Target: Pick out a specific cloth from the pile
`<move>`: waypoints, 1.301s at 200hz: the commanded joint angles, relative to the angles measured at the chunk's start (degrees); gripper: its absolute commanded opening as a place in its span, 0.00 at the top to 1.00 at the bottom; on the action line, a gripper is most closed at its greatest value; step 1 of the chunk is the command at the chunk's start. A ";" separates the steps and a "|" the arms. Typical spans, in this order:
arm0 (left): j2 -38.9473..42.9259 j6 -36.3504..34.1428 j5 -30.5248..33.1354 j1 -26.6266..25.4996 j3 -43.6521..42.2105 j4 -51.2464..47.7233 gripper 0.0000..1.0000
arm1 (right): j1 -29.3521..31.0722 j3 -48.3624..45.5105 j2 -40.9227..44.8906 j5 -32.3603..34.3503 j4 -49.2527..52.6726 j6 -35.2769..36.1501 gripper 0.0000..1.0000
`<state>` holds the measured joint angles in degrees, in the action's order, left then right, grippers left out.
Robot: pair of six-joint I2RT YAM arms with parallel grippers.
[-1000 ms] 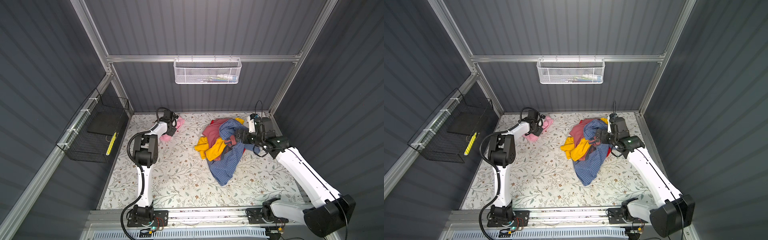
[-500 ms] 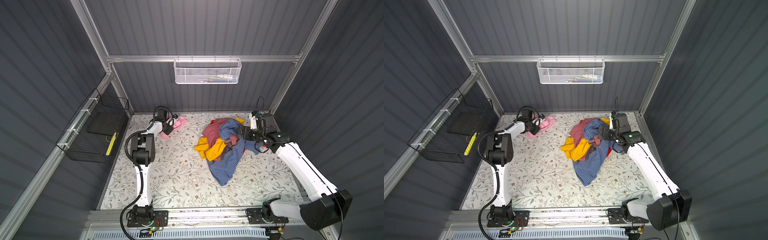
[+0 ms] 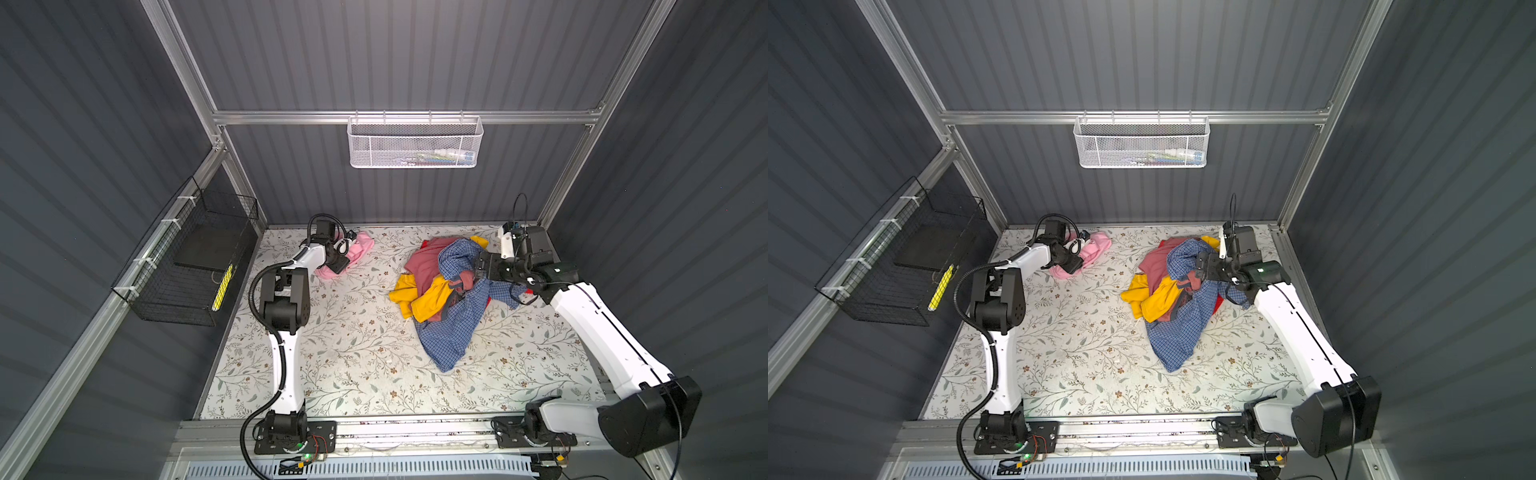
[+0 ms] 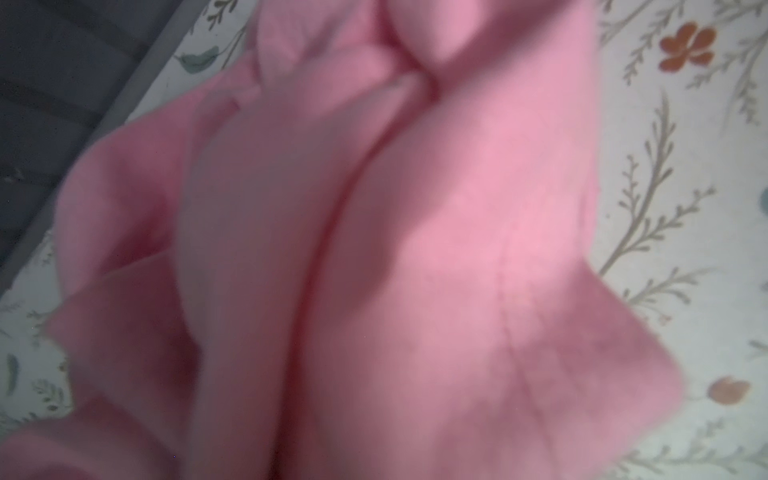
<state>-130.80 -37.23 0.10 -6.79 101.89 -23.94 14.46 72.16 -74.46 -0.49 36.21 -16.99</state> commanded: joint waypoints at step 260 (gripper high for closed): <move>56.53 46.92 13.95 0.77 -59.67 34.70 0.00 | -12.50 -53.05 33.82 14.94 -50.43 16.74 0.01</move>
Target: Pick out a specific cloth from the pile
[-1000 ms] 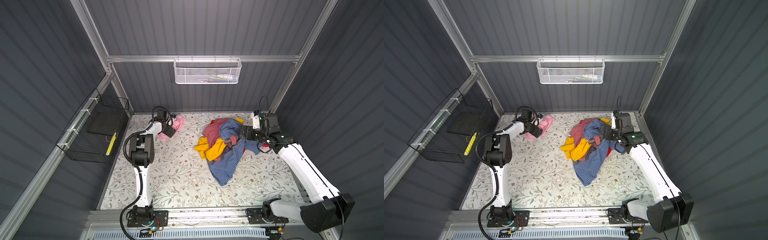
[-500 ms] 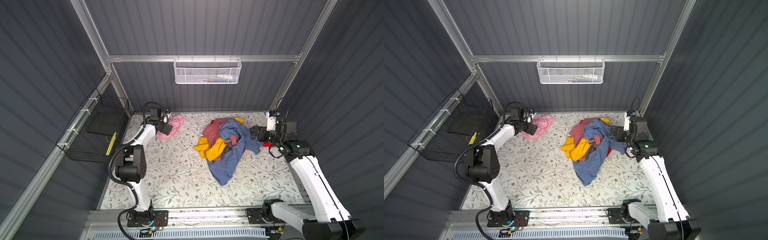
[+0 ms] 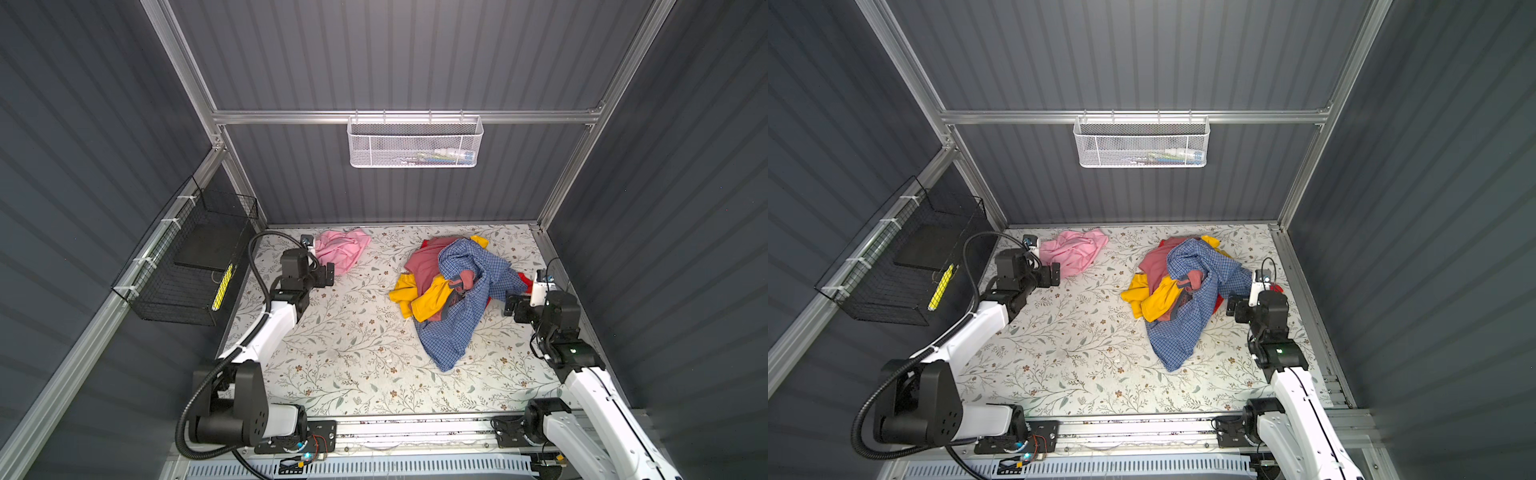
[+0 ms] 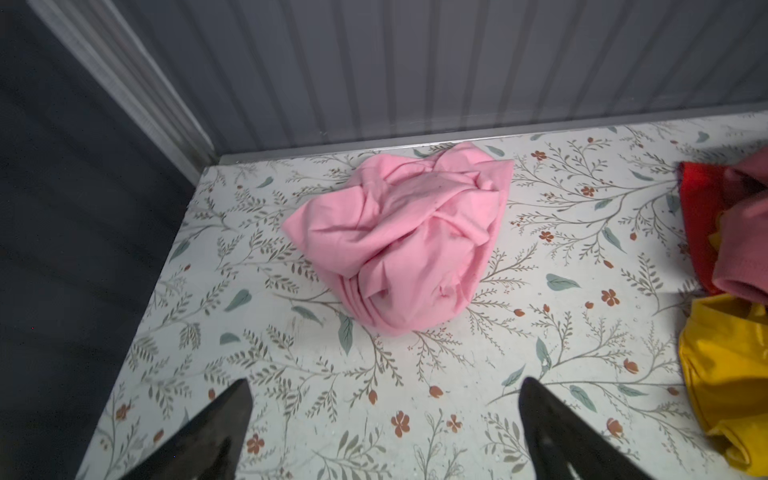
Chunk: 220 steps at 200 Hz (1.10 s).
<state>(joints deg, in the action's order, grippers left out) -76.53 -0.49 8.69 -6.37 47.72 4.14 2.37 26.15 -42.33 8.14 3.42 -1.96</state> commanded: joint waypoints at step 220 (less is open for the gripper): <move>-22.59 0.40 16.23 -0.57 -24.51 57.79 0.00 | -5.24 -7.57 -41.07 -6.61 -58.71 -0.81 0.01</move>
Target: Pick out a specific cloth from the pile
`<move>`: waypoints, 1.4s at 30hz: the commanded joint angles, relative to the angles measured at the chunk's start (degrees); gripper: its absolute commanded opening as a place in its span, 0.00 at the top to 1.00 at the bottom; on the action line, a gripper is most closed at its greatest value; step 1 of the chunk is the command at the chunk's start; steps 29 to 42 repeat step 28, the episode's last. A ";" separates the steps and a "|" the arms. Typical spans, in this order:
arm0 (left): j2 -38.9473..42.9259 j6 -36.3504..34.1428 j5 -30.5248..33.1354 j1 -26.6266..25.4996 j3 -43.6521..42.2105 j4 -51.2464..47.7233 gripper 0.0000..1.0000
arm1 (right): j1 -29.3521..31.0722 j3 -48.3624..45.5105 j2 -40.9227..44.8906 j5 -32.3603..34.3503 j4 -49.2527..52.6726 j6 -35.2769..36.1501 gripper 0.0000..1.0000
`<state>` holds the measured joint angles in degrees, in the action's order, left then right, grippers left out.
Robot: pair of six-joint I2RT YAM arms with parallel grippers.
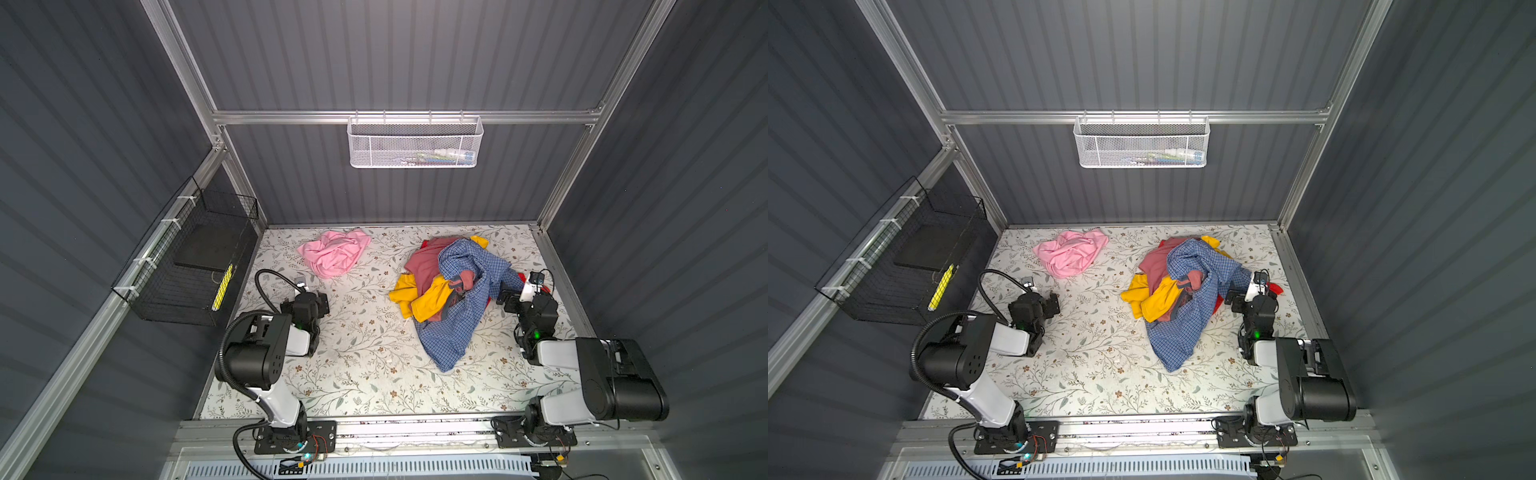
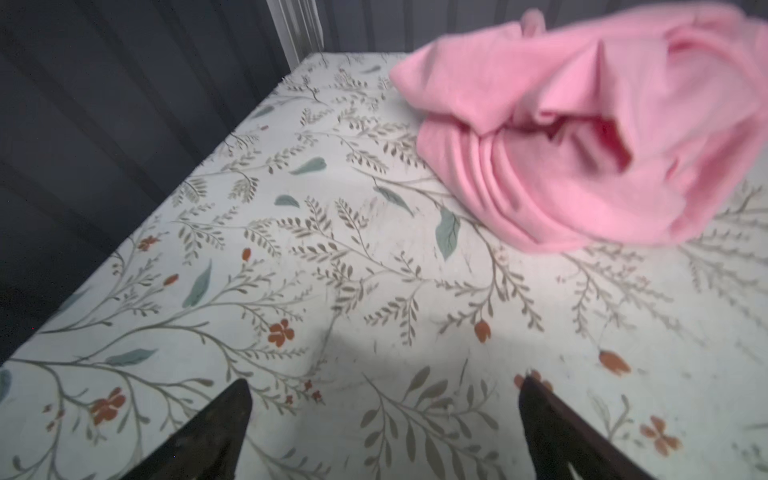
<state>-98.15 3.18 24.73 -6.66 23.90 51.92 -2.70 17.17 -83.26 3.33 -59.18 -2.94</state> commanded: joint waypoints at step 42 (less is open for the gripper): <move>-0.29 -2.13 -0.12 -0.20 1.77 3.13 0.00 | -0.24 1.38 -0.32 -2.18 3.10 0.22 0.01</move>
